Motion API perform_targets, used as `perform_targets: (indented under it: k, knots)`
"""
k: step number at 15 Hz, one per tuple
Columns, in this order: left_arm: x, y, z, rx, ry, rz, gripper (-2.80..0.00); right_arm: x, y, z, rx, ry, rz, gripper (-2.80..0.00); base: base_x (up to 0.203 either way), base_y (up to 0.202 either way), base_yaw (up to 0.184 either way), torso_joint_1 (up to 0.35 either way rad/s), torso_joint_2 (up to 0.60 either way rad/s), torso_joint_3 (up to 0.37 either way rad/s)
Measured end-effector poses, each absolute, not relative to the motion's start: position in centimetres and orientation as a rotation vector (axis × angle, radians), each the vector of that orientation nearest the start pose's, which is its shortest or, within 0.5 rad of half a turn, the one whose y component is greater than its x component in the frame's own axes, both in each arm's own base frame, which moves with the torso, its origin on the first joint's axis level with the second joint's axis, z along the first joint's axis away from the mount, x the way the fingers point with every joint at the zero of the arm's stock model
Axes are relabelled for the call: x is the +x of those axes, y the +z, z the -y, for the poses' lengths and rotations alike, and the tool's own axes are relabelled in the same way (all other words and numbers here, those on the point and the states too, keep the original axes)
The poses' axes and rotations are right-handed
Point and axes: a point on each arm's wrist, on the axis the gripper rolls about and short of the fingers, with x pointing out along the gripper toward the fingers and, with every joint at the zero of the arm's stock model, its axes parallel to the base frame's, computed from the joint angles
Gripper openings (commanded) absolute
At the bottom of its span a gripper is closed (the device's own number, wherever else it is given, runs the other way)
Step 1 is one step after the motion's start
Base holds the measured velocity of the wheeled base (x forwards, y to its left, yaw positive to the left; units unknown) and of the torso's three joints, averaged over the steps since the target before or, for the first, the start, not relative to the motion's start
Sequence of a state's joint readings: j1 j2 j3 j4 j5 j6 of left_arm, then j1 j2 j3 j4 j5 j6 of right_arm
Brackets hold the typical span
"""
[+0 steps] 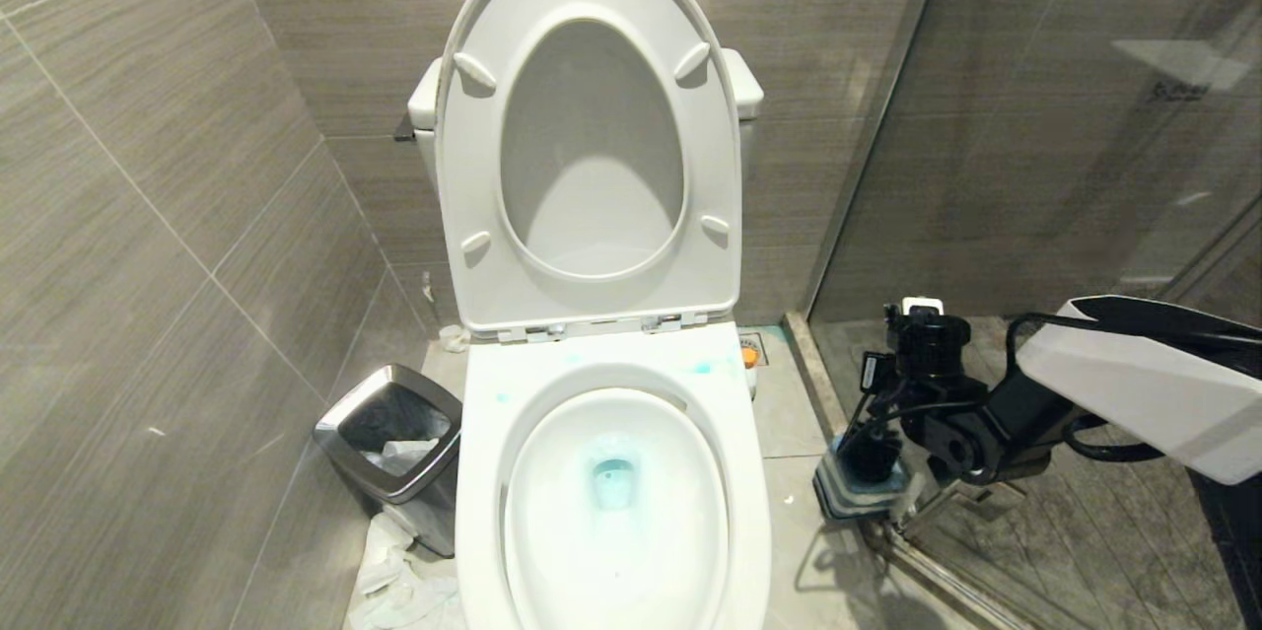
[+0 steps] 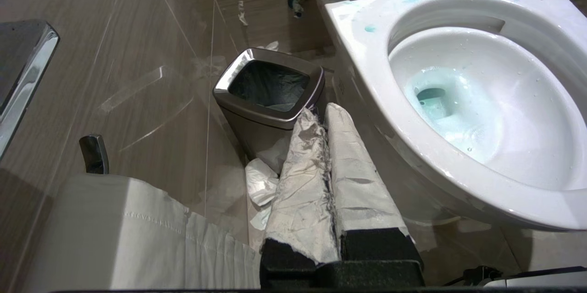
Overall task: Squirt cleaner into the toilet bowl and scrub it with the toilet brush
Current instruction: Put the toilet brush back
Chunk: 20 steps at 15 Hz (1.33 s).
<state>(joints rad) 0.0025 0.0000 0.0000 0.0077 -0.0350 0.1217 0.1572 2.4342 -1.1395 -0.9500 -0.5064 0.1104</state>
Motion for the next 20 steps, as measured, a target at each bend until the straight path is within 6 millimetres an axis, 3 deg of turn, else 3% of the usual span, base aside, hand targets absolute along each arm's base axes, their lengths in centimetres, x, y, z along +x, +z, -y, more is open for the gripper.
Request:
perform_targets:
  k: [10,15,20]
  knots:
    - [-2.3,7.5,0.1,0.122,-0.034,-0.006,-2.8,43.8,-1.8,-2.9,-0.106,-0.397,-0.402,-2.8,0.0,0.0,0.0,0.0,0.0,0.0]
    - [-2.3,7.5,0.1,0.122,-0.034,-0.006,-2.8,42.8,-3.5,-2.7,-0.175,-0.371,-0.481,-2.8,0.0,0.0,0.0,0.0,0.0,0.0]
    - [-2.3,7.5,0.1,0.122,-0.032,-0.006,-2.8,42.2,-3.8,-2.6,-0.264,-0.342,-0.52,-2.8,0.0,0.0,0.0,0.0,0.0,0.0]
